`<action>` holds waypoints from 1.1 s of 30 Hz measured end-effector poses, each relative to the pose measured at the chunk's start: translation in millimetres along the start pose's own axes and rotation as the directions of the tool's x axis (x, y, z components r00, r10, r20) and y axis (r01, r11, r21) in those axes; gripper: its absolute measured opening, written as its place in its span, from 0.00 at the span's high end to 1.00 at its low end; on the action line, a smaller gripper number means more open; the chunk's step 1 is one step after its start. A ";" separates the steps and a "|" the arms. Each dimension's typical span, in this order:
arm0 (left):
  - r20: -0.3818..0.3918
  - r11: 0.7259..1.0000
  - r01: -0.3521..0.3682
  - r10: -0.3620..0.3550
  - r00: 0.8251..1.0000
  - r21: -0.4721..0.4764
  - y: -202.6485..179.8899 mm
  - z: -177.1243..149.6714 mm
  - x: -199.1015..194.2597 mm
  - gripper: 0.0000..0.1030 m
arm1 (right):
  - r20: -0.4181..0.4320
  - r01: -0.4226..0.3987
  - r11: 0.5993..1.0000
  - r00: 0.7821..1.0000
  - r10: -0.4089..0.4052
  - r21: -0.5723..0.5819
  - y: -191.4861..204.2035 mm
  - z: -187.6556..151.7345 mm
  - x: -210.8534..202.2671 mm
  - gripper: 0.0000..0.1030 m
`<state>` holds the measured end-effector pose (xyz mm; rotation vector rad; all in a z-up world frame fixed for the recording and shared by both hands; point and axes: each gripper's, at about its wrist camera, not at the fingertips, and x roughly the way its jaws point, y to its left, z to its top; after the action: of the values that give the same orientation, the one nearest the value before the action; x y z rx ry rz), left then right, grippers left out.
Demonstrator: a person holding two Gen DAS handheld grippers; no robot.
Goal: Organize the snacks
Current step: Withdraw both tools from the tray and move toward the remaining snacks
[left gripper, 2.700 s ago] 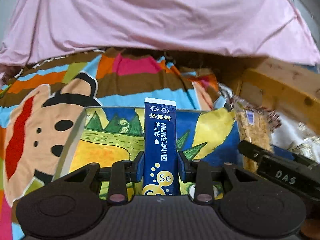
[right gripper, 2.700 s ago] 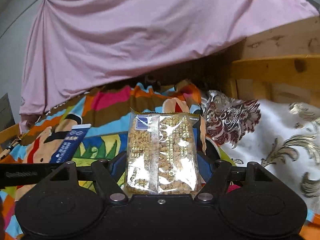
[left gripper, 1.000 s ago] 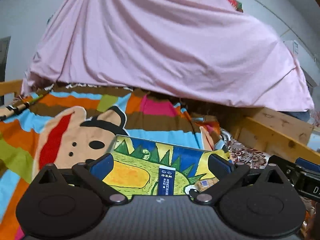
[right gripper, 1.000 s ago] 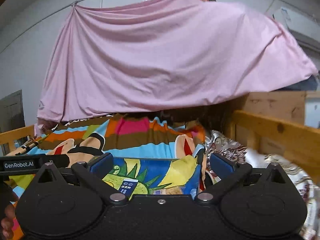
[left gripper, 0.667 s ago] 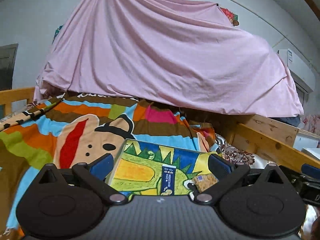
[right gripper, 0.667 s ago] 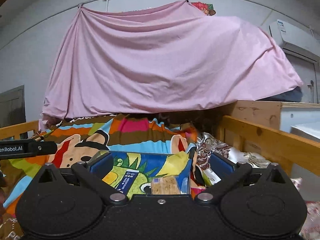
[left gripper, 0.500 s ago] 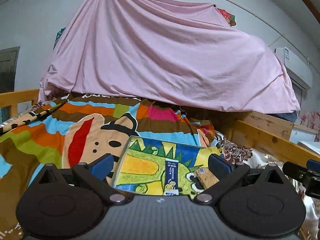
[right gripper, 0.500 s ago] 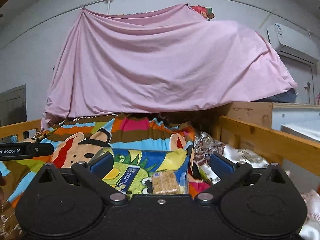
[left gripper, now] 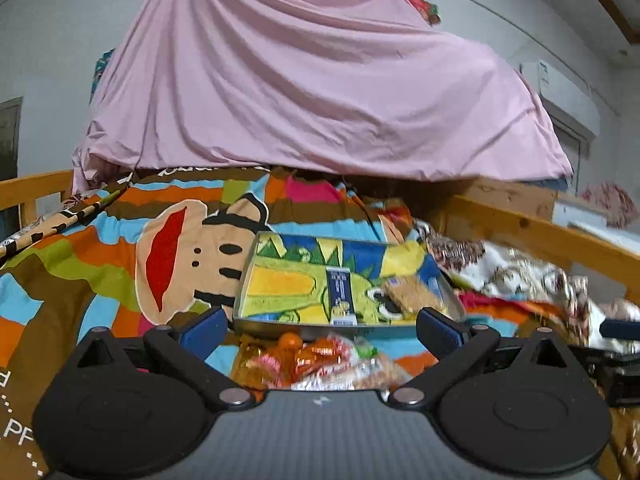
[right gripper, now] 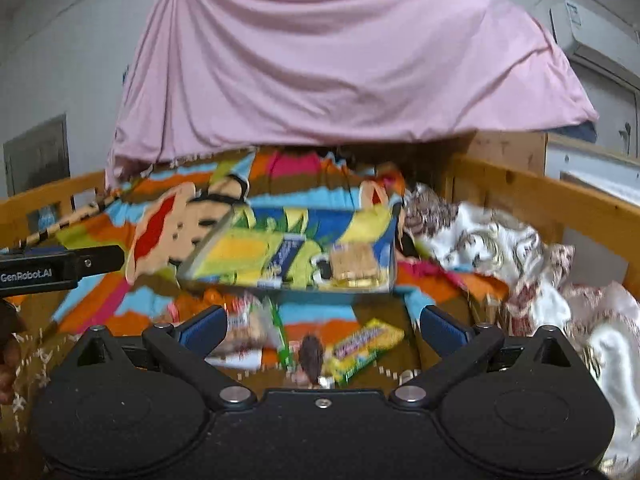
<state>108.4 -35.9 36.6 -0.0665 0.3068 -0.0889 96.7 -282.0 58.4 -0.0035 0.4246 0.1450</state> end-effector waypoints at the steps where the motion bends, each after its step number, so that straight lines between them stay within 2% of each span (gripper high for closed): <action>1: -0.011 1.000 0.006 -0.006 1.000 0.008 -0.2 -2.6 -0.3 0.00 | -0.009 -0.001 1.000 1.000 0.001 0.003 0.4 -1.3 -0.1 0.01; 10: -0.140 0.999 0.049 -0.048 0.989 0.005 3.9 -21.6 6.7 0.00 | -0.122 0.018 1.000 0.992 -0.021 -0.023 5.6 -11.0 17.7 0.01; 13: -0.185 0.997 0.081 -0.077 0.980 0.016 5.9 -25.1 13.9 0.00 | -0.203 -0.001 1.000 0.979 -0.005 -0.028 7.6 -15.2 30.9 0.01; 17: -0.239 0.983 0.169 -0.149 0.960 0.066 4.2 -26.5 24.9 0.00 | -0.286 -0.072 0.997 0.956 0.064 -0.018 11.9 -20.2 42.3 0.01; 23: -0.297 0.956 0.225 -0.163 0.941 0.187 -4.3 -28.3 49.0 0.00 | -0.343 -0.116 0.993 0.934 0.101 -0.022 16.7 -21.7 57.6 0.01; 28: -0.350 0.917 0.276 -0.168 0.922 0.287 -11.1 -27.2 74.3 0.00 | -0.386 -0.242 0.966 0.903 0.189 -0.094 21.0 -22.0 79.9 0.01; 31: -0.375 0.891 0.313 -0.181 0.909 0.329 -13.7 -26.4 89.0 0.00 | -0.385 -0.276 0.949 0.901 0.201 -0.152 21.5 -22.1 93.0 0.01; 33: -0.402 0.870 0.354 -0.205 0.892 0.342 -15.0 -25.2 100.5 0.00 | -0.378 -0.264 0.950 0.907 0.185 -0.169 18.7 -22.0 103.4 0.01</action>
<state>195.0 -61.9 -16.2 0.3281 0.6348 -0.4638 178.2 -249.8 -3.6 -0.2000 0.7736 0.4245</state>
